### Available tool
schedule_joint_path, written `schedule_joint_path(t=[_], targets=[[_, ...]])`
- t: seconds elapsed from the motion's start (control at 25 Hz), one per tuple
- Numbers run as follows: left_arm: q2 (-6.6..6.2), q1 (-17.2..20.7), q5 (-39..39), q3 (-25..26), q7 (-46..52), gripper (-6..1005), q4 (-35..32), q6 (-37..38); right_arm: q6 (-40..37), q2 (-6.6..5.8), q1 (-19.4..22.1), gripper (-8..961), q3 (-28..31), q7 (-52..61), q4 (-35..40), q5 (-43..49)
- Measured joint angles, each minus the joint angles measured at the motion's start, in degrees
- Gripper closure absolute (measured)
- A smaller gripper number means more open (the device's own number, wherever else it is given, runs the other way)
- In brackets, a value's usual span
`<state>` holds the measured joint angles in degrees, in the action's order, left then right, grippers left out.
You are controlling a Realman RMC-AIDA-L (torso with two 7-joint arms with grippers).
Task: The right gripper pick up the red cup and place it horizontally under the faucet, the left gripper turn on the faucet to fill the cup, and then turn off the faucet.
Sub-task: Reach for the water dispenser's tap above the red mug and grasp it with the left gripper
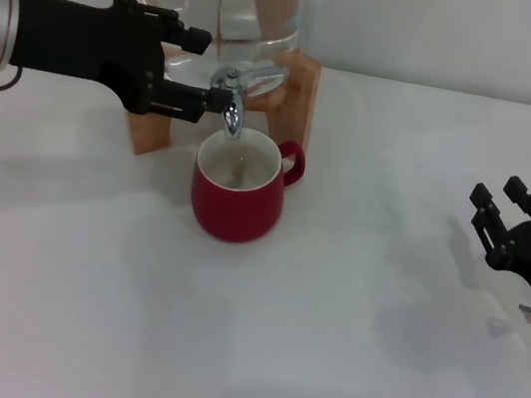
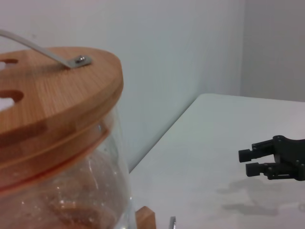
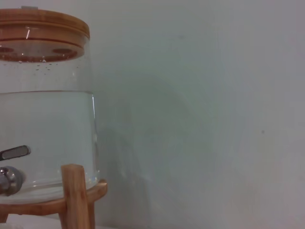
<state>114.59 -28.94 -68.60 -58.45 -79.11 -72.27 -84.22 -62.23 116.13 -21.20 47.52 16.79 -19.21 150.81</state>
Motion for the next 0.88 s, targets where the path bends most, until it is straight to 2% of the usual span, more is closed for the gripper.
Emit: schedule_joint_path(t=[0.24, 0.52, 0.88], targets=[[-0.37, -2.4, 0.5, 2.3, -3.0, 243, 3.1, 0.4, 0.1, 0.06, -0.3, 534, -0.5, 0.0, -0.2, -0.3], [-0.59, -4.9, 0.6, 2.6, -5.1, 242, 6.4, 0.8, 0.1, 0.06, -0.3, 534, -0.2, 0.0, -0.8, -0.3], [-0.06, -7.2, 1.4, 2.6, -7.5, 243, 9.3, 1.6, 0.1, 0.06, -0.5, 534, 0.0, 0.0, -0.8, -0.3]])
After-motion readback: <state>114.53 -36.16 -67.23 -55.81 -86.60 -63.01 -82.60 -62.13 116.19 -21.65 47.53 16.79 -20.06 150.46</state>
